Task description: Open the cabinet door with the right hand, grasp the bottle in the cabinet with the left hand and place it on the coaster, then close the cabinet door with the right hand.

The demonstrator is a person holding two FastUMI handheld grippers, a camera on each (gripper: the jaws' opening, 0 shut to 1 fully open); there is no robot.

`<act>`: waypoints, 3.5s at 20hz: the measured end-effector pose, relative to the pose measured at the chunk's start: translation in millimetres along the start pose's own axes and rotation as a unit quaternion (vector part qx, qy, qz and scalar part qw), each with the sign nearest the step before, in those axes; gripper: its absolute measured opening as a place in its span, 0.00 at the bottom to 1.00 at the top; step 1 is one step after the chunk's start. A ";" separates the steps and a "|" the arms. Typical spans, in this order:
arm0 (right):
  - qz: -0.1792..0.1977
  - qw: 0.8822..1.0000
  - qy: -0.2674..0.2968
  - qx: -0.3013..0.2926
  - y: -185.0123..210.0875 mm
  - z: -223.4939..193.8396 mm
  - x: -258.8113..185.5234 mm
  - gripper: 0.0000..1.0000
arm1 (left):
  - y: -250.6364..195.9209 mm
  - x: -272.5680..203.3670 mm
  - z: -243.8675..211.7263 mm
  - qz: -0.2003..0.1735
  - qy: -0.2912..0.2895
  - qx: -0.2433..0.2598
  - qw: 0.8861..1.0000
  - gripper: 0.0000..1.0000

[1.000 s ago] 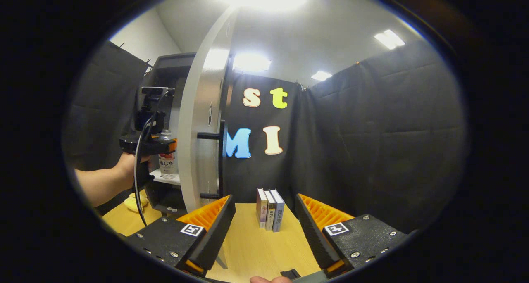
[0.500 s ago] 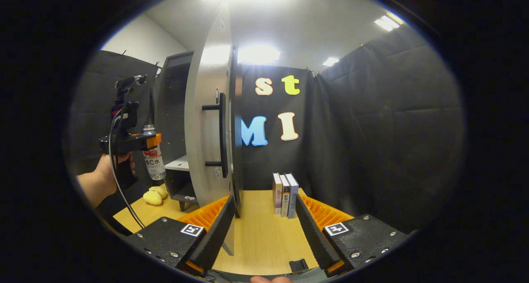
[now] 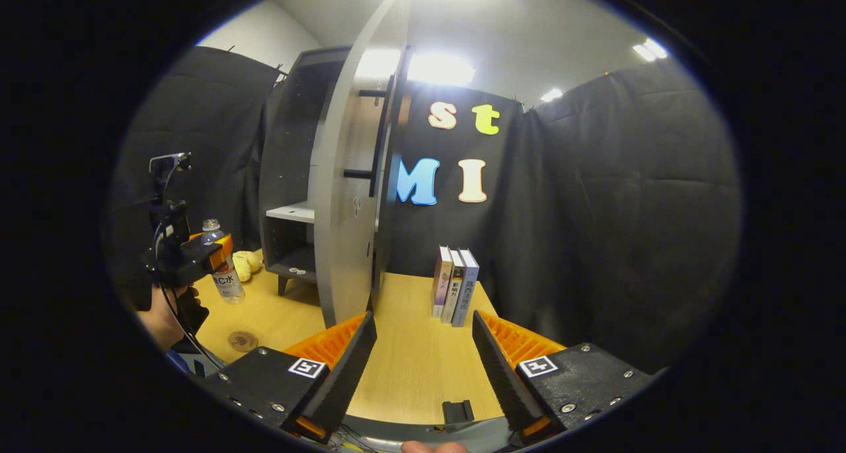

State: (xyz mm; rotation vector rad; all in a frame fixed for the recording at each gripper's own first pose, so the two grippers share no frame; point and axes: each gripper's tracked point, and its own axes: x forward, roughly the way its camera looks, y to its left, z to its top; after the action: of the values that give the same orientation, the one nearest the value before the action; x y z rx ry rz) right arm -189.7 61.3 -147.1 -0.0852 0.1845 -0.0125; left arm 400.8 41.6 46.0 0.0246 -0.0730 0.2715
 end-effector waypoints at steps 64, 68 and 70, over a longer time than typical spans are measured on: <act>-0.014 0.992 -0.083 0.099 -38.4 139.2 86.1 0.95 | -50.8 -72.5 234.1 -0.108 0.023 0.057 0.992 0.90; -0.018 0.991 -0.085 0.105 -27.8 140.4 85.0 0.91 | -29.2 -68.4 251.0 -0.110 0.009 0.073 0.991 0.90; -0.004 0.989 -0.065 0.130 -15.2 134.4 87.9 0.90 | -17.0 -58.6 251.2 -0.111 0.010 0.069 0.991 0.92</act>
State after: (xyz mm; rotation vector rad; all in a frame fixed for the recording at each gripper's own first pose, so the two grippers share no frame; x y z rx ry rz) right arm -78.7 55.6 -30.2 0.1727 0.0510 -0.0392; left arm 331.8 1.0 291.8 0.1658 -0.0306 0.0534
